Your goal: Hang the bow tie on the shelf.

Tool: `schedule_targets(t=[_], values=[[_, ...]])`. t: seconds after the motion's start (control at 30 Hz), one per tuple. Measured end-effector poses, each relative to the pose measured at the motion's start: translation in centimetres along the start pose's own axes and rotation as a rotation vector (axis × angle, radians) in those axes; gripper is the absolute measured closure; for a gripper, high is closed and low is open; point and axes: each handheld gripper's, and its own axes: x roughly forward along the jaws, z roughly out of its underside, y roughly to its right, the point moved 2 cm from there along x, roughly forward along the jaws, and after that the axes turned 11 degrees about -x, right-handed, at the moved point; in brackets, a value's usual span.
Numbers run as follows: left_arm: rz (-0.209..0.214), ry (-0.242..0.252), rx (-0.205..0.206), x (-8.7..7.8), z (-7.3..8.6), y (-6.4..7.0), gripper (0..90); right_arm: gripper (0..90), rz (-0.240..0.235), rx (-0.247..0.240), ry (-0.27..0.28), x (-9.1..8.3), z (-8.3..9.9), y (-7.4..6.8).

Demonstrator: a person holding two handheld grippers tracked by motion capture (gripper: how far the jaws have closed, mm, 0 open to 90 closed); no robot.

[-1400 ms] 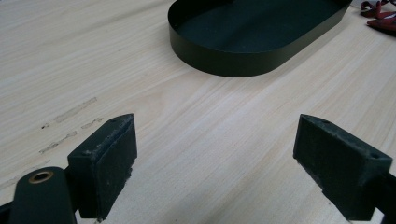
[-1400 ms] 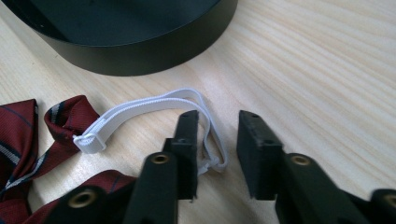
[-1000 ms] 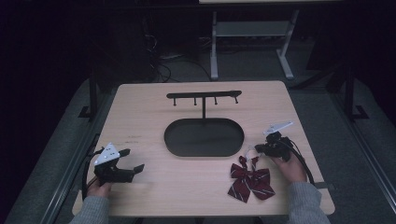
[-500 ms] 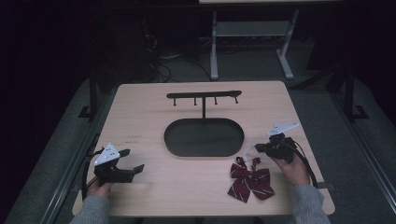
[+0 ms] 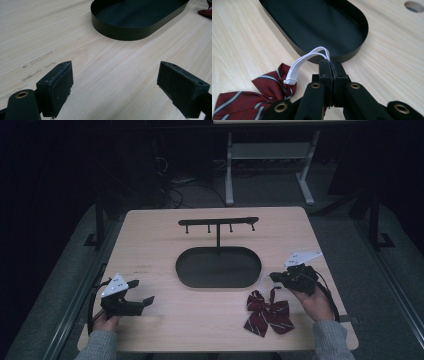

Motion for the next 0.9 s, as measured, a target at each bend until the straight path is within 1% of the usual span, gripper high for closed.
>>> schedule_targets(t=[0.1,0.2,0.23,0.27,0.3,0.33,0.43,0.47,0.5,0.67,0.77,0.9], values=[[0.0,0.001,-0.001,0.0,0.0,0.0,13.0,88.4,0.004,-0.022,0.009,-0.5,-0.7,-0.5],[-0.001,0.001,-0.003,0.0,0.0,0.0,13.0,88.4,0.004,-0.025,0.012,-0.8,-1.1,-0.7],[0.0,0.004,-0.005,0.0,0.0,0.0,13.0,88.5,0.008,-0.039,0.015,-1.0,-1.5,-0.8],[-0.002,0.006,-0.014,0.0,0.0,0.0,13.0,88.5,0.008,-0.039,0.015,-1.0,-1.5,-0.8],[-0.002,0.007,-0.013,0.0,0.0,0.0,13.0,88.5,0.009,-0.051,0.019,-1.4,-1.9,-1.0],[-0.004,0.003,-0.003,0.0,-0.1,-0.1,13.0,88.5,0.009,-0.051,0.019,-1.4,-1.9,-1.0],[-0.006,0.003,-0.003,0.0,-0.1,-0.1,13.0,88.4,0.015,-0.072,0.035,-2.1,-2.9,-1.2],[-0.006,0.003,-0.003,0.0,-0.1,-0.1,13.0,88.4,0.015,-0.072,0.035,-2.1,-2.9,-1.2],[-0.005,0.004,-0.011,0.0,0.0,-0.1,13.0,88.4,0.015,-0.079,0.043,-2.3,-3.3,-1.3],[-0.001,0.011,-0.012,0.0,-0.1,0.0,13.0,88.4,0.015,-0.092,0.046,-2.5,-4.1,-1.5],[0.0,0.014,-0.015,0.0,-0.1,0.0,13.0,88.4,0.006,-0.103,0.057,-2.5,-5.0,-1.6],[0.002,0.019,-0.019,0.0,-0.1,0.1,13.0,88.4,0.001,-0.118,0.059,-2.5,-5.6,-1.6]])
